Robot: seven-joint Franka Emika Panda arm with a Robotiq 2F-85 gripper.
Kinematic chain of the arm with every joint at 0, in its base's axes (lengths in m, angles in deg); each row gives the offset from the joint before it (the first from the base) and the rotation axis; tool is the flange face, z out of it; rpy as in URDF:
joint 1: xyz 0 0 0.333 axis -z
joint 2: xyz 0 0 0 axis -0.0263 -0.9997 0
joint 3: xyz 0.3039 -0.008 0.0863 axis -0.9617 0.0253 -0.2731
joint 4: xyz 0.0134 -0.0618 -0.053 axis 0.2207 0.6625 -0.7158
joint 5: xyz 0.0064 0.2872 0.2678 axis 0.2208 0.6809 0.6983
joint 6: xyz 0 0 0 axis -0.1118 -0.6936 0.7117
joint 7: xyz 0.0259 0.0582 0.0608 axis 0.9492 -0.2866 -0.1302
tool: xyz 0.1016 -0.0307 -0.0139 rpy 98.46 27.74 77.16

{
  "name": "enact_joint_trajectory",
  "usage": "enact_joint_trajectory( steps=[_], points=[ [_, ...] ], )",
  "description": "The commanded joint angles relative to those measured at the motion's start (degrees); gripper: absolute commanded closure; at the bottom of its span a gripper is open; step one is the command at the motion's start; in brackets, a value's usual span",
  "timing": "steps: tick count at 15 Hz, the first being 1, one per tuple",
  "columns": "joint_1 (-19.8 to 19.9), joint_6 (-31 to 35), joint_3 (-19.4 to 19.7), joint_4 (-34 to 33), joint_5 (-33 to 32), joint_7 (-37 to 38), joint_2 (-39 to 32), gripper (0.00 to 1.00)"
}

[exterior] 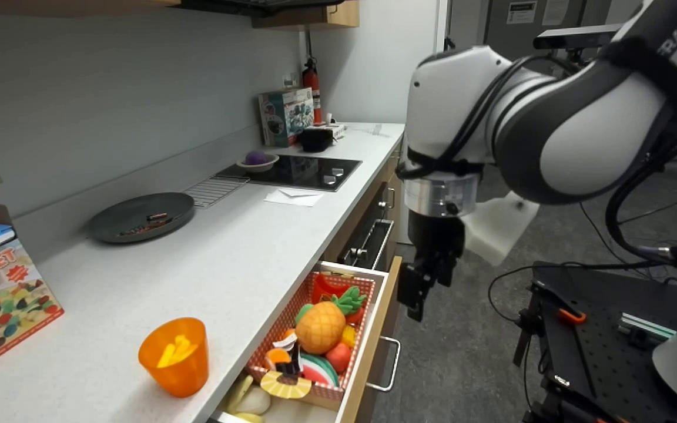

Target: Open the drawer and remove the pineapple plushie from the drawer

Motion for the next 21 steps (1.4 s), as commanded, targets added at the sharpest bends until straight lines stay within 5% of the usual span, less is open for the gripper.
enact_joint_trajectory(
  steps=[1, 7, 12, 21],
  points=[
    [1.17, -8.47, -2.12, -8.62, -2.88, -3.29, 3.26, 0.0],
    [4.92, 0.29, 0.42, -15.09, -5.02, -8.46, -5.05, 0.0],
    [6.83, 9.39, 2.95, -16.52, 1.78, -18.28, -16.27, 0.0],
    [9.94, 8.42, -0.3, -22.04, 12.03, -31.31, -28.43, 0.0]
  ],
)
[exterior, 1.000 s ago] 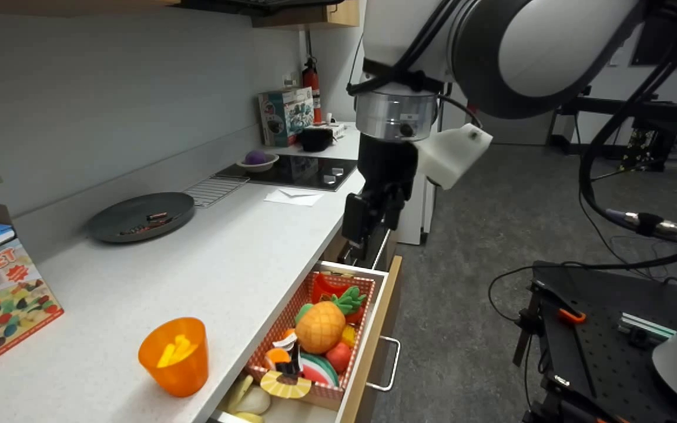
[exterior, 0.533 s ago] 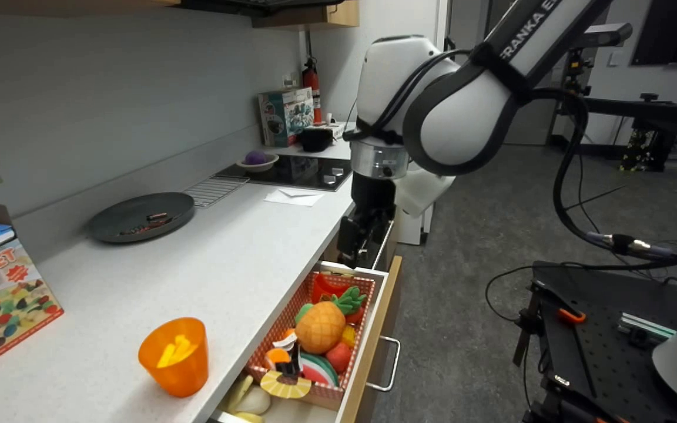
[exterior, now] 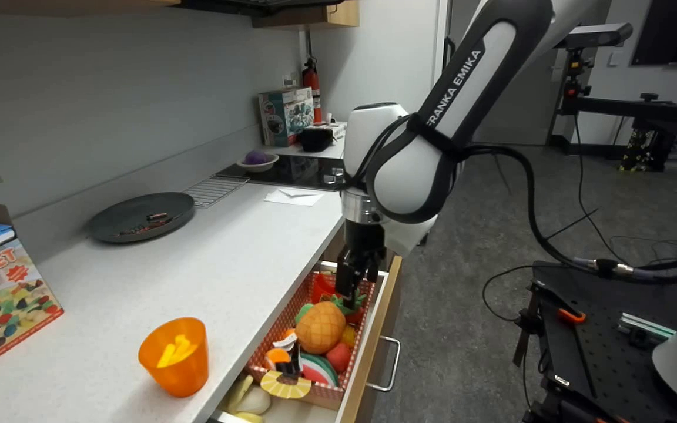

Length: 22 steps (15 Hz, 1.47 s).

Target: Open the drawer and remove the pineapple plushie from the drawer

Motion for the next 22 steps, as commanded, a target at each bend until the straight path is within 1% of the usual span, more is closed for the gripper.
enact_joint_trajectory(
  steps=[1, 4, 7, 9, 11, 13, 17, 19, 22],
  points=[
    [2.74, -1.68, -2.05, -2.85, 2.95, -4.77, -3.71, 0.0],
    [4.06, -2.28, -2.69, -3.19, 3.69, -6.25, -5.38, 0.0],
    [4.18, -3.76, -2.26, -2.52, 3.61, -5.21, -5.46, 0.0],
    [3.51, -5.0, -1.62, -1.71, 3.36, -3.39, -4.82, 0.0],
    [2.59, -7.9, -1.08, -0.53, 3.39, -0.72, -3.68, 0.0],
    [2.71, -11.67, -1.4, 0.75, 4.62, 1.04, -2.63, 0.0],
    [1.92, -17.75, -0.36, 4.23, 5.28, 5.51, 0.17, 0.0],
    [1.39, -18.81, 0.18, 5.88, 4.76, 7.18, 1.32, 0.0],
    [-0.16, -16.87, 1.03, 7.92, 2.65, 9.77, 3.79, 0.0]
  ],
)
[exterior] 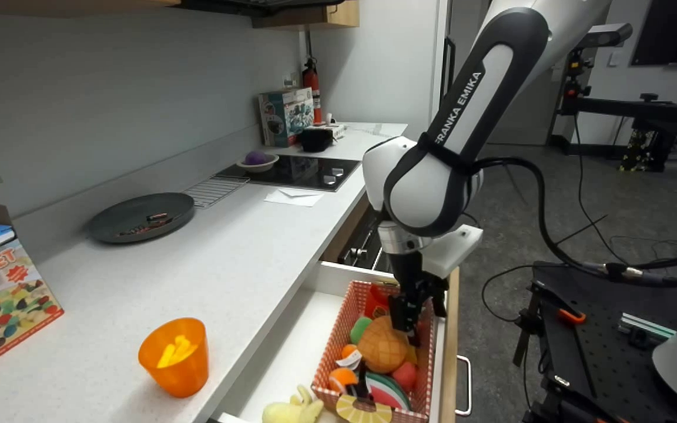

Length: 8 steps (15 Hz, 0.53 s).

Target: Open the drawer and remove the pineapple plushie from the drawer

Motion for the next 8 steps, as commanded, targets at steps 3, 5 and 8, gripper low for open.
enact_joint_trajectory(
  steps=[3, 5, 8],
  points=[
    [-4.69, -0.12, 1.82, 3.45, -4.22, 5.64, 7.14, 0.0],
    [-5.86, -0.29, 1.63, 2.45, -6.35, 6.7, 7.8, 0.0],
    [-6.52, 0.3, 2.2, 0.18, -9.24, 7.76, 6.36, 0.0]
  ],
)
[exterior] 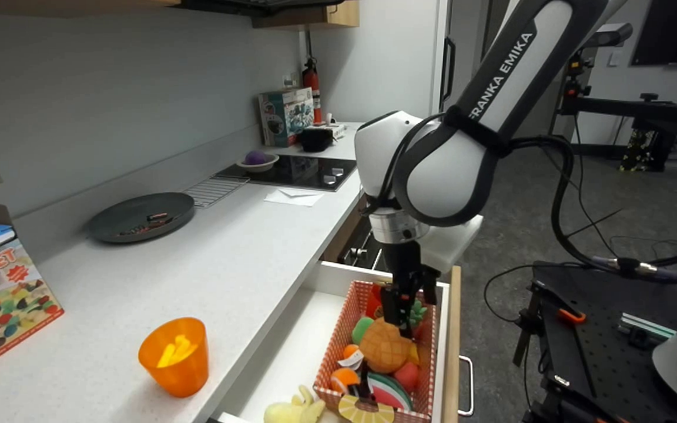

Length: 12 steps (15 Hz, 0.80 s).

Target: Open the drawer and remove the pineapple plushie from the drawer

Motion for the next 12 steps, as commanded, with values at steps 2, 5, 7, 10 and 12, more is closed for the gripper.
enact_joint_trajectory(
  steps=[2, 5, 7, 10, 12],
  points=[
    [-1.21, 0.68, 2.1, -2.58, -4.9, 1.95, -1.42, 0.0],
    [0.09, 1.89, 2.64, -4.99, -4.4, -1.38, -3.94, 0.0],
    [0.9, 2.95, 2.28, -6.55, -2.55, -4.02, -5.95, 0.0],
    [1.52, 4.23, 1.11, -8.32, -0.2, -7.05, -8.83, 0.0],
    [2.36, 5.27, -0.25, -9.14, 2.98, -9.81, -10.59, 0.0]
  ],
)
